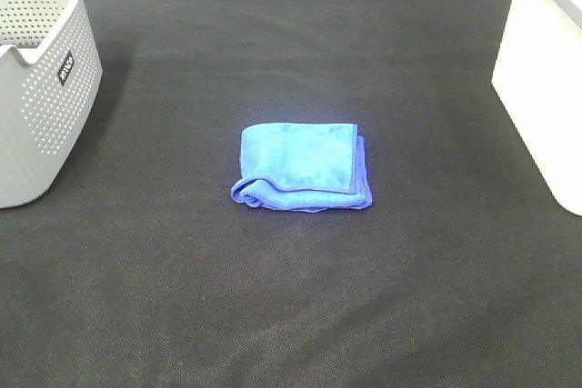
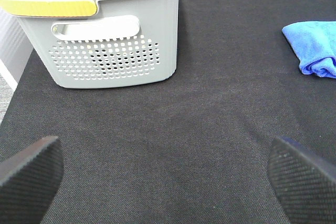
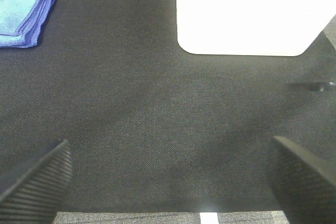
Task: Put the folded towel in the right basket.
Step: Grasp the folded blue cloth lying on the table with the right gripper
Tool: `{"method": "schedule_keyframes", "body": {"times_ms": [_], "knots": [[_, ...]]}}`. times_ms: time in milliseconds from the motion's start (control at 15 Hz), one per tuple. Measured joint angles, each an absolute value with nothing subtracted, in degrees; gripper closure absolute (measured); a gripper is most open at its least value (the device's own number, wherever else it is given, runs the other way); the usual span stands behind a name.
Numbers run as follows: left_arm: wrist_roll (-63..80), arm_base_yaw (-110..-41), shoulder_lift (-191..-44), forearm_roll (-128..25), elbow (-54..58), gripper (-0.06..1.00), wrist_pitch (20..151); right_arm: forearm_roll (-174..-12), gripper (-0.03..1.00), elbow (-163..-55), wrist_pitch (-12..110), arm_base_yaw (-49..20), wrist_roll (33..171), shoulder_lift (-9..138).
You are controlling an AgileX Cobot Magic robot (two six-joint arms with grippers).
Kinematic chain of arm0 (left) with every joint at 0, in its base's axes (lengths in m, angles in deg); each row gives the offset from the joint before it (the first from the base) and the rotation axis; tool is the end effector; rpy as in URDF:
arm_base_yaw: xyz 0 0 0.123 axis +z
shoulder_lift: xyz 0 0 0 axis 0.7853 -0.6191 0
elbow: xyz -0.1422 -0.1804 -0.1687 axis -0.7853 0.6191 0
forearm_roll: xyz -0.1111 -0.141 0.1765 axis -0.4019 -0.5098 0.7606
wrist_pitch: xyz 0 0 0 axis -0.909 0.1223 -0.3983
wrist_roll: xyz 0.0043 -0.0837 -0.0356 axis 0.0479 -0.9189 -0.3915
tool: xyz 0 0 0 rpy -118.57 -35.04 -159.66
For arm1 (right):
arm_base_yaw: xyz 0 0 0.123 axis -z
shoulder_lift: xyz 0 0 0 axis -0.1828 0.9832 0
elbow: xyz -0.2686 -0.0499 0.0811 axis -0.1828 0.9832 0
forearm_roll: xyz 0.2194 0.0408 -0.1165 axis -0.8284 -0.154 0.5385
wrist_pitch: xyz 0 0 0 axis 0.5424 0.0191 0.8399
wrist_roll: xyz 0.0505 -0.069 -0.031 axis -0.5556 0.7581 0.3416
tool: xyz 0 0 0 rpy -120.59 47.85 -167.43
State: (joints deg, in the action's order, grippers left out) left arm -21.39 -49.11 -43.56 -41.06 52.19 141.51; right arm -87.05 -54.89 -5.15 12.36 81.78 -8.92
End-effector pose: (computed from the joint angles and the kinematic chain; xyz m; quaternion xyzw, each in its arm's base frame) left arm -0.0068 -0.0048 0.2808 0.0139 0.8452 0.0047 0.5342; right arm -0.0024 0.0024 0.2612 -0.0098 0.8748 -0.0061 0.4843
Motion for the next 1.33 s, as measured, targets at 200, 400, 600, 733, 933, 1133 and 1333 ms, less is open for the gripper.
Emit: {"method": "schedule_keyframes", "body": {"times_ms": [200, 400, 600, 733, 933, 1133, 1333], "knots": [[-21.4, -49.1, -43.6, -41.1, 52.2, -0.05, 141.5, -86.9, 0.00, -54.9, -5.1, 12.4, 81.8, -8.9], [-21.4, -49.1, -43.6, -41.1, 52.2, -0.05, 141.5, -86.9, 0.00, -54.9, -5.1, 12.4, 81.8, -8.9], [-21.4, -49.1, -43.6, -41.1, 52.2, -0.05, 141.5, -86.9, 0.00, -54.9, -5.1, 12.4, 81.8, -8.9], [-21.4, -49.1, -43.6, -41.1, 52.2, -0.05, 141.5, -86.8, 0.00, -54.9, -5.1, 12.4, 81.8, -8.9], [-21.4, -49.1, -43.6, -41.1, 52.2, -0.05, 141.5, -86.8, 0.00, -54.9, -5.1, 12.4, 81.8, -8.9], [-21.4, -49.1, -43.6, -41.1, 52.2, -0.05, 141.5, -86.8, 0.00, -55.7, -5.0, 12.4, 81.8, -7.5], [-21.4, -49.1, -43.6, -41.1, 52.2, -0.05, 141.5, -89.2, 0.00, -63.8, -7.4, 12.4, 81.3, 10.1]]}}
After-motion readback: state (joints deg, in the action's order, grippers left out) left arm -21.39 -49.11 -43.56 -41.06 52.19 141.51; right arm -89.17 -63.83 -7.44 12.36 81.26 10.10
